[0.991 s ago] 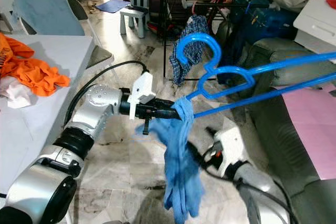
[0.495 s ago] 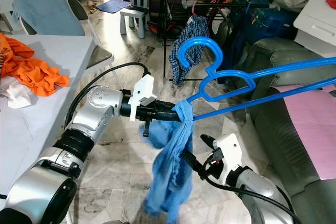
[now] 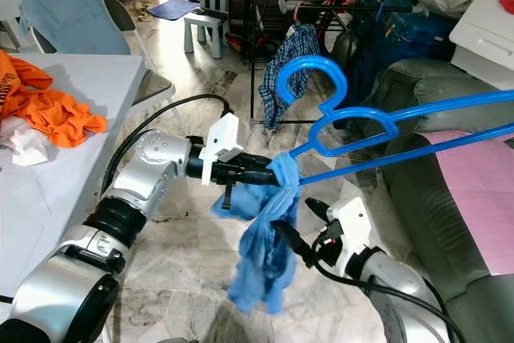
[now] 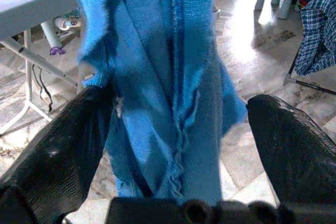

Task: Hang hanger

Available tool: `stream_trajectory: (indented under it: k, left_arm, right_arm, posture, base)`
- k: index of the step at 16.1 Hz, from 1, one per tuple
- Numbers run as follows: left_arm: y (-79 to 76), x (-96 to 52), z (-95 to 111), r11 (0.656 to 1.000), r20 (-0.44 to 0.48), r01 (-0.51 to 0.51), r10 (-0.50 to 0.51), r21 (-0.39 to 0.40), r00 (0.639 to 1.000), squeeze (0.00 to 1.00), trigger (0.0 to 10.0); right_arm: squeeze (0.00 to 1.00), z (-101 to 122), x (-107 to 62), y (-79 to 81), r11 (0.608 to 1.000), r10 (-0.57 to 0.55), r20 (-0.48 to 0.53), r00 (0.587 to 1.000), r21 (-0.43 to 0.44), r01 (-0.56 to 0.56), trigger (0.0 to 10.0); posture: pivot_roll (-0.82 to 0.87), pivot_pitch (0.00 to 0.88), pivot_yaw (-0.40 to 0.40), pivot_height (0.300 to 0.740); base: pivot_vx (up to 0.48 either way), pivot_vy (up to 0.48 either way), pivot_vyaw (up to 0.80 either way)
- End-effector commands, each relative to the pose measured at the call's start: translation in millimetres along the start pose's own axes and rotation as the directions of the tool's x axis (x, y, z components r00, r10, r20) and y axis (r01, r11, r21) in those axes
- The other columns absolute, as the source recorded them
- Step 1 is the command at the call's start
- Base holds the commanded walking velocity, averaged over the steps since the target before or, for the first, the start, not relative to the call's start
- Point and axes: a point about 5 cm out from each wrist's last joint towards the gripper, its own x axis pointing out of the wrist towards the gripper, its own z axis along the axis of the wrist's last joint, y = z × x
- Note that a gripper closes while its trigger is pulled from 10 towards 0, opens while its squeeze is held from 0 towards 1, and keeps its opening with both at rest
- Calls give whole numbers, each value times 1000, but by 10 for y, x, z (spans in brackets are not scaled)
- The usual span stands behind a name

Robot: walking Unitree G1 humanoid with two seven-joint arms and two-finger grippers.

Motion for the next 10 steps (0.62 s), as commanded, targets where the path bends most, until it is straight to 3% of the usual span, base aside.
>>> stream_trajectory:
  k: [1, 3, 7, 10]
  left_arm:
    - [55, 17, 158, 998, 27, 0, -2, 56, 1000, 0, 0]
    - [72, 26, 210, 998, 42, 2, -5, 65, 999, 0, 0]
    - [97, 26, 366, 997, 103, -9, 1, 71, 995, 0, 0]
    - [171, -50, 467, 996, 126, -44, 34, 77, 991, 0, 0]
  right_arm:
    - [0, 9, 15, -4, 1000, 9, 4, 1000, 7, -9, 10000]
    - [0, -6, 52, -67, 1000, -23, -2, 1000, -1, 23, 10000]
    - [0, -106, 95, -315, 971, -241, -36, 970, -15, 240, 10000]
    - [0, -190, 82, -346, 959, -280, -40, 959, 36, 281, 10000]
  posture:
    - [44, 0, -36, 740]
    - [38, 0, -34, 740]
    - [42, 0, -43, 740]
    - [43, 0, -46, 740]
  base:
    - [0, 0, 0]
    - [0, 0, 0]
    - [0, 0, 0]
    - [0, 0, 0]
